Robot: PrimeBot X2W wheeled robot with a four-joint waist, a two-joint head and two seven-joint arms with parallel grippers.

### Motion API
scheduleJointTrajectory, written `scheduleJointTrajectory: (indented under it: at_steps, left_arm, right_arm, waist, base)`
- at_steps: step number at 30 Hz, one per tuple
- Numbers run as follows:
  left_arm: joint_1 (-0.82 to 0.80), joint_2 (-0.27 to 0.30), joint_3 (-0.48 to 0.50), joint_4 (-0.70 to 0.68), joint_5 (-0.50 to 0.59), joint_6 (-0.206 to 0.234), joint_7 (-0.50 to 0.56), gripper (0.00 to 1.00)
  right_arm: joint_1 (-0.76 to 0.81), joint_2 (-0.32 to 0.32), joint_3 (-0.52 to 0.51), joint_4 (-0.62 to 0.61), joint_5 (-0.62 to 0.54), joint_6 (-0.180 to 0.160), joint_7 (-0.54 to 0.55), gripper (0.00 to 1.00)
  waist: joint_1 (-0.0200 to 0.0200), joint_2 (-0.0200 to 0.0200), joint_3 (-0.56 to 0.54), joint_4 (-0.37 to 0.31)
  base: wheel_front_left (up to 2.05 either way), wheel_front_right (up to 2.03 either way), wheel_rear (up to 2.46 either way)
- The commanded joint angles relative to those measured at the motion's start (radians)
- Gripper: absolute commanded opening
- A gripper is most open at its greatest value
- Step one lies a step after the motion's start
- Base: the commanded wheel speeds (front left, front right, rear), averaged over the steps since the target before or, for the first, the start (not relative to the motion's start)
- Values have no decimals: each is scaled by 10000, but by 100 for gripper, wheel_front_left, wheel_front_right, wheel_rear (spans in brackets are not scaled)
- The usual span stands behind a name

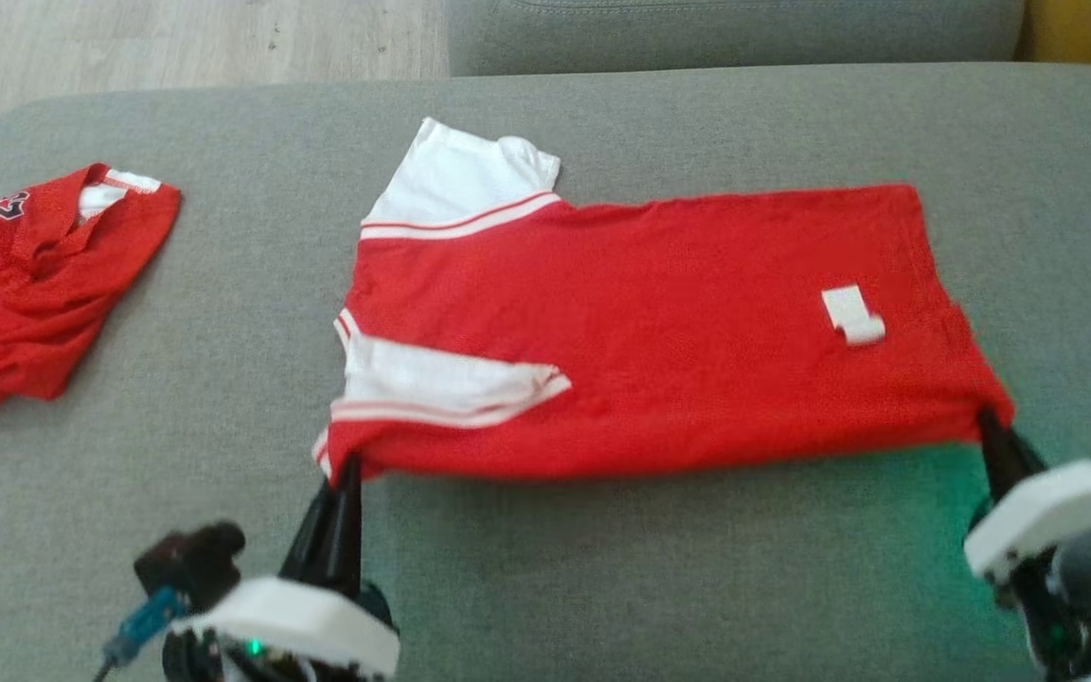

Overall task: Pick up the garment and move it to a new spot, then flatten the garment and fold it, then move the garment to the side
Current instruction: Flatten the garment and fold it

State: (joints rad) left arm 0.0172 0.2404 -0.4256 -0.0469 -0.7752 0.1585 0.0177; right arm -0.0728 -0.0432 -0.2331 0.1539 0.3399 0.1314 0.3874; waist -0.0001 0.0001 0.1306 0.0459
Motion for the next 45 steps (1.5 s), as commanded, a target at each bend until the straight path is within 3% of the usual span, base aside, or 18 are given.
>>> scheduleJointTrajectory:
  at_steps: [1, 7, 8, 9, 10, 11, 12, 14, 15, 16, 24, 32, 38, 45]
  left_arm:
    - [-65, 144, 299, -469, -86, 61, -29, 0]
    - [676, 144, 267, -190, -199, 249, -96, 0]
    - [697, 154, 255, -68, -177, 260, -111, 0]
    - [705, 145, 259, 43, -174, 268, -140, 0]
    - [699, 137, 263, 138, -170, 274, -164, 0]
    - [684, 142, 260, 214, -152, 277, -182, 0]
    - [665, 152, 263, 256, -140, 269, -203, 0]
    - [606, 230, 289, 233, -97, 242, -229, 58]
    - [564, 298, 312, 181, -53, 237, -243, 96]
    - [512, 376, 341, 93, -5, 246, -237, 100]
    - [-784, 1397, 804, -1004, 539, 340, 281, 100]
    - [-4917, 3213, 1377, -1593, 1309, -187, 2143, 100]
    - [-7669, 3870, 1010, -377, 1597, -1001, 3609, 100]
    - [-9248, 3927, 449, 1581, 1860, -1562, 4501, 100]
  right_arm:
    - [74, -70, 268, -540, 145, -7, -78, 0]
    - [975, -70, 526, -468, 437, -7, -442, 3]
    - [1004, -70, 535, -397, 467, -7, -554, 31]
    - [1023, -70, 575, -331, 488, -7, -651, 46]
    - [1037, -70, 615, -273, 493, -7, -730, 91]
    - [1036, -70, 648, -224, 497, -7, -805, 100]
    - [1027, -70, 674, -184, 507, -7, -877, 100]
    - [1017, -70, 673, -147, 511, -7, -1018, 100]
    - [1008, -70, 639, -154, 498, -7, -1083, 100]
    - [988, -70, 588, -186, 476, -7, -1155, 100]
    - [361, -70, 339, -825, 300, -7, -1350, 100]
    - [-1341, -70, 601, -1653, 4, -7, -1068, 100]
    - [-2530, -70, 1140, -1788, -85, -7, -996, 100]
    - [-3343, -70, 1719, -1751, 112, -7, -1139, 100]
  waist:
    - [1, -1, 26, -18]
    - [1, -1, 137, -182]
    - [1, -1, 147, -206]
    - [1, -1, 158, -235]
    - [1, -1, 167, -256]
    - [1, -1, 179, -278]
    - [1, -1, 192, -294]
    - [1, -1, 222, -317]
    - [1, -1, 239, -324]
    - [1, -1, 268, -334]
    - [1, -1, 728, -450]
    - [1, -1, 1863, -900]
    - [1, -1, 2982, -1547]
    - [1, -1, 4108, -2290]
  base:
    - [0, 0, 0]
    - [0, 0, 0]
    - [0, 0, 0]
    - [0, 0, 0]
    - [0, 0, 0]
    - [0, 0, 0]
    - [0, 0, 0]
    - [0, 0, 0]
    - [0, 0, 0]
    - [0, 0, 0]
    - [0, 0, 0]
    - [0, 0, 0]
    - [0, 0, 0]
    - [0, 0, 0]
